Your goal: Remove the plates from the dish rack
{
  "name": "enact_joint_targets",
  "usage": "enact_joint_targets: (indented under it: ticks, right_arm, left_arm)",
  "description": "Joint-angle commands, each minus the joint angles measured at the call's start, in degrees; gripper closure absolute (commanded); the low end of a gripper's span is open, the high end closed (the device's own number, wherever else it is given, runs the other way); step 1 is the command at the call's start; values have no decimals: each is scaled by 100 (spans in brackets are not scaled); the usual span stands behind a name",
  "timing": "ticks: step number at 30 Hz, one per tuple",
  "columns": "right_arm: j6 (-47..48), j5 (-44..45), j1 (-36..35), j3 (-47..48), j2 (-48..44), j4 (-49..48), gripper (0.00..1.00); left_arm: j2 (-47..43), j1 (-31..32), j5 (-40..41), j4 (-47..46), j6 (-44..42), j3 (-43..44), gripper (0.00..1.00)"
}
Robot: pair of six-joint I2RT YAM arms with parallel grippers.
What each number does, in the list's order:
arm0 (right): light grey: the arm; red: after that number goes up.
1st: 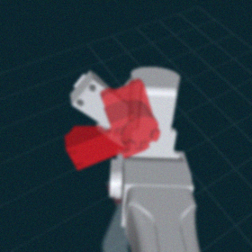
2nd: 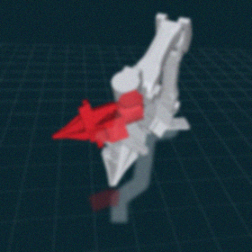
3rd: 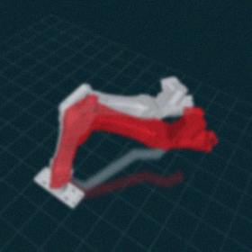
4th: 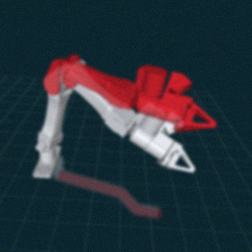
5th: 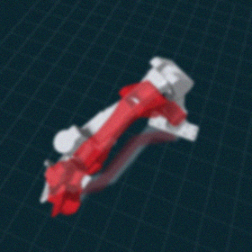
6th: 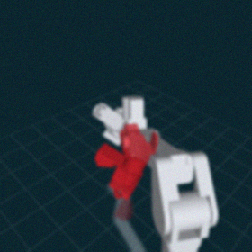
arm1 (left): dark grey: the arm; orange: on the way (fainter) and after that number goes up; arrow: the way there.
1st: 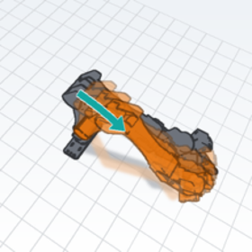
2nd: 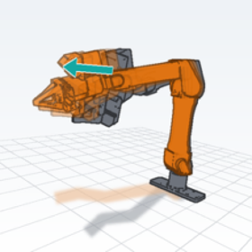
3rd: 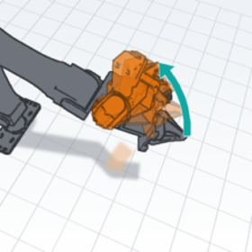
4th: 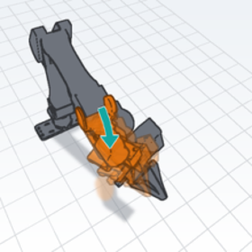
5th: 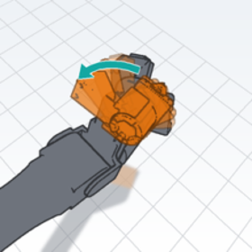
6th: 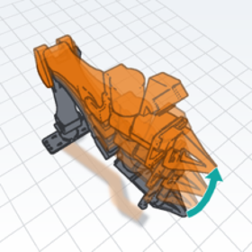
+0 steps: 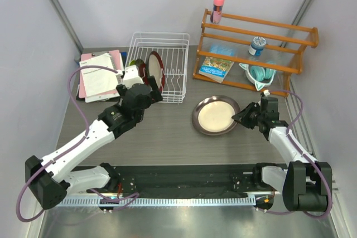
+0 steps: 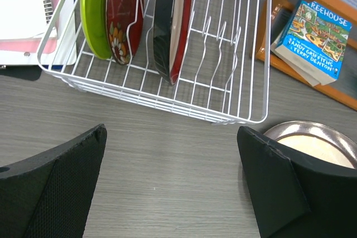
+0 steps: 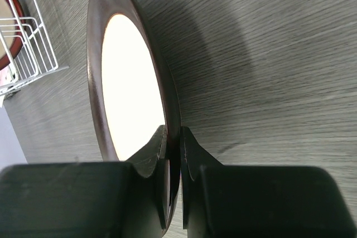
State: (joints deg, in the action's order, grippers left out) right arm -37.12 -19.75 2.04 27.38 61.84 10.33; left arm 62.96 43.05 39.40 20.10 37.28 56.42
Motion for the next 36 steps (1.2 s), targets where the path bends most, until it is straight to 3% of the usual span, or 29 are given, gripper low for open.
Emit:
enact_joint_targets:
  ticks: [1,4,6,10,14,17,22,28,34,36]
  right_arm:
    - [205,366,7,92,47,135,99]
    - [363,621,15,198,56,417,89]
    - [460,717,7,259,56,575,72]
    - [671,972,15,330,100,795,58]
    - [785,1087,7,400,135,918,57]
    - [891,1464,7,540,48,1207,46]
    - [742,1579,7,935,-576,1648,41]
    - [890,1878,7,1532,-1253,1973,36]
    - [1032,1720,7,1683,-1377,2087,35]
    - [1058,1659,7,1683,-1359,2087,35]
  left_arm:
    - [6,11,217,3,148,106,0]
    - [76,2,147,-24,104,185,1]
    - [155,2,103,-15,104,246,1]
    - [260,11,-2,-41,157,281,0]
    - [296,2,-37,-24,157,281,0]
    - [305,11,155,56,52,299,1]
    - [480,-59,569,126,-255,526,1]
    - [1200,-402,683,135,-475,1107,1]
    - [2121,-736,657,-409,-1046,1687,1]
    - [2378,-850,587,-630,-1187,1958,5]
